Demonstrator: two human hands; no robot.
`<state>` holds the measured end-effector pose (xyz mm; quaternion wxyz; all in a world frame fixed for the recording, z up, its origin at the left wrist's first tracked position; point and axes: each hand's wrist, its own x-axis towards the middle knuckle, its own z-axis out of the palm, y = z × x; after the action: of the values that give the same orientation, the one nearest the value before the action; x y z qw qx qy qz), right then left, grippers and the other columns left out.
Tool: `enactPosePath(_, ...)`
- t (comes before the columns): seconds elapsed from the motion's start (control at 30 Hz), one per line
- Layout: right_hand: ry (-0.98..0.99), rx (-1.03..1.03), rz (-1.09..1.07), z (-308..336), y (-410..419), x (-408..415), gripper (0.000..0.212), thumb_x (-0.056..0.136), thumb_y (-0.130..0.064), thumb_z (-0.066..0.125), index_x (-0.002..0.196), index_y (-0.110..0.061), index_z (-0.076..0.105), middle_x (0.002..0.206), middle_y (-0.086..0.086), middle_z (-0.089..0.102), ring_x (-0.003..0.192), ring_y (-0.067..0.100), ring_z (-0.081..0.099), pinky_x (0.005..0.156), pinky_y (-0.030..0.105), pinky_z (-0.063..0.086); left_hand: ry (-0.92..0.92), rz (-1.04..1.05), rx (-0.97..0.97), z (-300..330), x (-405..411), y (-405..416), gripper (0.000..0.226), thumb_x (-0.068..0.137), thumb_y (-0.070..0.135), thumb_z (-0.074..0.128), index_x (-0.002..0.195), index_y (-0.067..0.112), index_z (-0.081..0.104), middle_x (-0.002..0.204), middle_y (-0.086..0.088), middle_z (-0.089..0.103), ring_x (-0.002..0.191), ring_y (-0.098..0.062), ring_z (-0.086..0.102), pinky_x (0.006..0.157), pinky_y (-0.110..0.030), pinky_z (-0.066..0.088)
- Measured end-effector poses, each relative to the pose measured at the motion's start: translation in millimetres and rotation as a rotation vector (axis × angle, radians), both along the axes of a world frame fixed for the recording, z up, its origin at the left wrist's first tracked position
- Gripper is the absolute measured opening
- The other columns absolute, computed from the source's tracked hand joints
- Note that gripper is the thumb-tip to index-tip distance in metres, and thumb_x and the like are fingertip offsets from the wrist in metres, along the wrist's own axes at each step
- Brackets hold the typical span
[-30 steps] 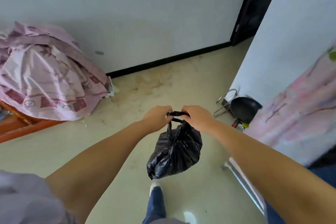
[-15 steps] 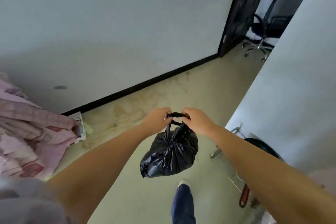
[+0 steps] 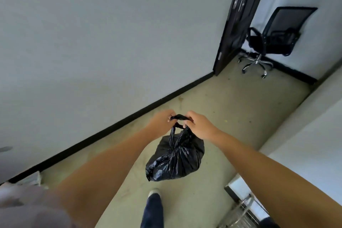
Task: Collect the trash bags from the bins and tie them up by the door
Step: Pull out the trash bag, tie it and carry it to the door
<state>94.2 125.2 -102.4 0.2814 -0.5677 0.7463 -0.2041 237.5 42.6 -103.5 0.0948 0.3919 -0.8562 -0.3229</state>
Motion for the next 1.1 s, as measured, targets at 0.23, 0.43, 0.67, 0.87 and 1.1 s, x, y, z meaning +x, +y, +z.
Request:
enactPosePath(0.23, -0.065, -0.025, -0.196, 3.2, -123.2, -109.8, 0.017, 0.097, -0.015, 0.040, 0.088, -0.013, 0.054, 0.069, -0.005, 0.049, 0.060, 0.014, 0.043, 0.055, 0.026, 0.032, -0.051, -0.177, -0.029, 5.2, -128.0, -151.9, 0.019, 0.095, 0.019, 0.049, 0.104, 0.007, 0.061, 0.104, -0.009, 0.066, 0.096, -0.024, 0.060, 0.082, -0.031, 0.045)
enactPosePath(0.43, -0.075, -0.038, -0.302, 0.6, -204.5, -221.4, 0.018, 0.096, -0.013, 0.042, 0.085, -0.014, 0.056, 0.069, -0.003, 0.051, 0.061, 0.014, 0.045, 0.055, 0.024, 0.033, -0.048, -0.270, -0.016, 3.0, -249.9, -242.6, 0.016, 0.095, 0.018, 0.049, 0.099, 0.007, 0.060, 0.090, -0.006, 0.061, 0.083, -0.025, 0.058, 0.073, -0.032, 0.044)
enactPosePath(0.67, -0.110, 0.019, -0.292, -15.2, -283.4, -377.8, 0.018, 0.096, -0.014, 0.043, 0.081, -0.016, 0.052, 0.070, -0.006, 0.054, 0.061, 0.013, 0.046, 0.056, 0.024, 0.035, -0.026, -0.243, 0.043, -21.4, -406.7, -324.6, 0.016, 0.094, 0.019, 0.050, 0.098, 0.009, 0.062, 0.099, -0.009, 0.066, 0.092, -0.025, 0.061, 0.080, -0.033, 0.047)
enactPosePath(0.87, -0.080, 0.094, -0.254, -21.7, -350.7, -506.9, 0.019, 0.096, -0.016, 0.043, 0.081, -0.013, 0.054, 0.072, -0.002, 0.056, 0.057, 0.011, 0.044, 0.052, 0.024, 0.033, -0.051, -0.195, 0.091, -29.0, -530.3, -383.1, 0.017, 0.095, 0.021, 0.049, 0.100, 0.011, 0.062, 0.101, -0.008, 0.066, 0.092, -0.024, 0.061, 0.082, -0.036, 0.049)
enactPosePath(1.1, -0.034, 0.115, -0.188, -31.8, -437.2, -632.2, 0.033, 0.096, -0.022, 0.046, 0.066, -0.013, 0.053, 0.057, -0.005, 0.046, 0.052, 0.010, 0.042, 0.049, 0.022, 0.028, -0.044, -0.180, 0.137, -45.0, -652.6, -462.5, 0.017, 0.095, 0.021, 0.050, 0.102, 0.011, 0.063, 0.102, -0.010, 0.067, 0.093, -0.026, 0.063, 0.083, -0.038, 0.050)
